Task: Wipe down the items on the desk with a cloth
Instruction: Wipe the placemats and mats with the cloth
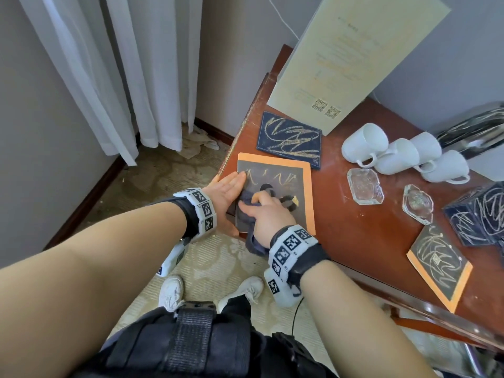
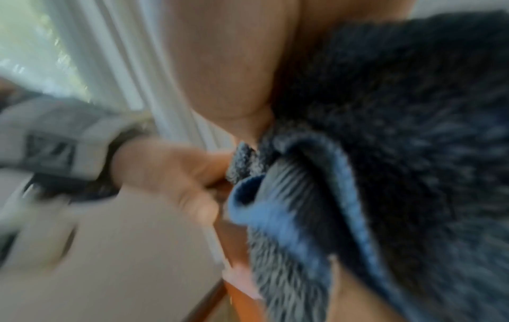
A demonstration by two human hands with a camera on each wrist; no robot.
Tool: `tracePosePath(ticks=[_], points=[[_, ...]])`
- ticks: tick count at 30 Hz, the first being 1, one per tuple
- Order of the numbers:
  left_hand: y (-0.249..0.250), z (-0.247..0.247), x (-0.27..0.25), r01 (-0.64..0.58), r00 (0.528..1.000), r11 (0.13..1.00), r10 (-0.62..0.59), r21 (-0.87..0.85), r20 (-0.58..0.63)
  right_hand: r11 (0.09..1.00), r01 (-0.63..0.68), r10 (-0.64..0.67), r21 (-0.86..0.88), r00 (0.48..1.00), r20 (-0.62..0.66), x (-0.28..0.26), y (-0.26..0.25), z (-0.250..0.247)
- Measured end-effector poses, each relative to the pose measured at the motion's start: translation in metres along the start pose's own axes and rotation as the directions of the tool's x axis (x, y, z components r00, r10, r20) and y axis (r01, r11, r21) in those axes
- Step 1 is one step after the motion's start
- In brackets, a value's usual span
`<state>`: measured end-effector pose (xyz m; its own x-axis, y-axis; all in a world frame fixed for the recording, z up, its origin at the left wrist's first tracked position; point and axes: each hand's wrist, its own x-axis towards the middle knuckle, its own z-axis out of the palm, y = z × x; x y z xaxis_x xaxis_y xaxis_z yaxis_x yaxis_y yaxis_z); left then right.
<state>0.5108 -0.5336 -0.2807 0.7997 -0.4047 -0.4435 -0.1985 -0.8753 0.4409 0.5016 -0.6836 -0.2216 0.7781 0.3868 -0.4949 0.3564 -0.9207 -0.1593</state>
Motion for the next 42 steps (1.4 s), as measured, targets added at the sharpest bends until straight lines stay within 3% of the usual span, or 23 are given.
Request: tracePosePath(ticks=[2,4,6,9,11,14,18,24,26,30,33,36,38,42], points=[[0.002,-0.002,-0.002,0.003,1.000,1.000,-0.003,-0.005,0.012,0.999,-0.001,-0.002,0.039,0.998,0.066,-0.005,-0.004,0.009],[0.003,-0.001,-0.003,-0.006,1.000,1.000,0.005,0.026,0.014,0.971,-0.088,0.061,0.220,0.990,0.125,-0.011,0.007,0.011],[0.005,0.001,-0.004,0.002,1.000,0.996,-0.002,0.085,-0.005,0.946,-0.154,0.114,0.285,0.982,0.154,-0.017,0.023,0.006],[0.006,0.004,-0.004,0.024,1.000,0.997,-0.022,0.067,-0.021,0.917,-0.279,0.287,0.284,0.958,0.012,-0.022,0.047,-0.012],[0.005,0.003,-0.005,0.004,1.000,1.000,-0.003,0.022,-0.028,0.909,-0.292,0.337,0.299,0.935,-0.113,-0.023,0.056,-0.026],[0.000,0.000,-0.007,-0.064,0.996,0.989,0.056,-0.136,-0.064,0.953,-0.219,0.265,0.210,0.937,-0.229,-0.014,0.052,-0.041],[-0.005,0.000,-0.006,-0.081,0.996,0.982,0.073,-0.170,-0.055,0.995,-0.099,0.098,0.006,0.978,-0.182,0.013,0.041,-0.036],[-0.003,0.000,-0.005,-0.050,0.999,0.984,0.046,-0.170,-0.023,0.986,-0.169,0.169,0.007,0.982,-0.083,0.034,0.039,-0.015],[-0.004,0.000,-0.002,-0.061,0.998,0.993,0.063,-0.099,0.020,0.997,-0.075,0.073,-0.035,0.996,-0.054,0.032,0.041,-0.015],[-0.004,0.003,0.000,-0.053,0.998,0.997,0.054,-0.056,0.026,0.943,0.203,-0.155,-0.263,0.969,0.191,0.030,0.042,-0.020],[-0.004,0.003,-0.001,-0.055,0.998,0.996,0.056,-0.067,0.012,0.946,0.154,-0.114,-0.284,0.982,0.151,0.036,0.045,-0.026],[-0.005,0.003,-0.001,-0.060,0.998,0.994,0.060,-0.087,0.001,0.956,-0.054,0.065,-0.288,0.997,0.030,0.049,0.047,-0.034],[-0.004,0.004,-0.001,-0.054,0.999,0.995,0.054,-0.084,-0.008,0.965,-0.103,0.108,-0.243,0.994,0.007,0.052,0.044,-0.035],[-0.003,0.004,0.000,-0.033,0.999,0.998,0.034,-0.059,0.011,0.946,0.147,-0.108,-0.288,0.983,0.148,0.041,0.035,-0.026]])
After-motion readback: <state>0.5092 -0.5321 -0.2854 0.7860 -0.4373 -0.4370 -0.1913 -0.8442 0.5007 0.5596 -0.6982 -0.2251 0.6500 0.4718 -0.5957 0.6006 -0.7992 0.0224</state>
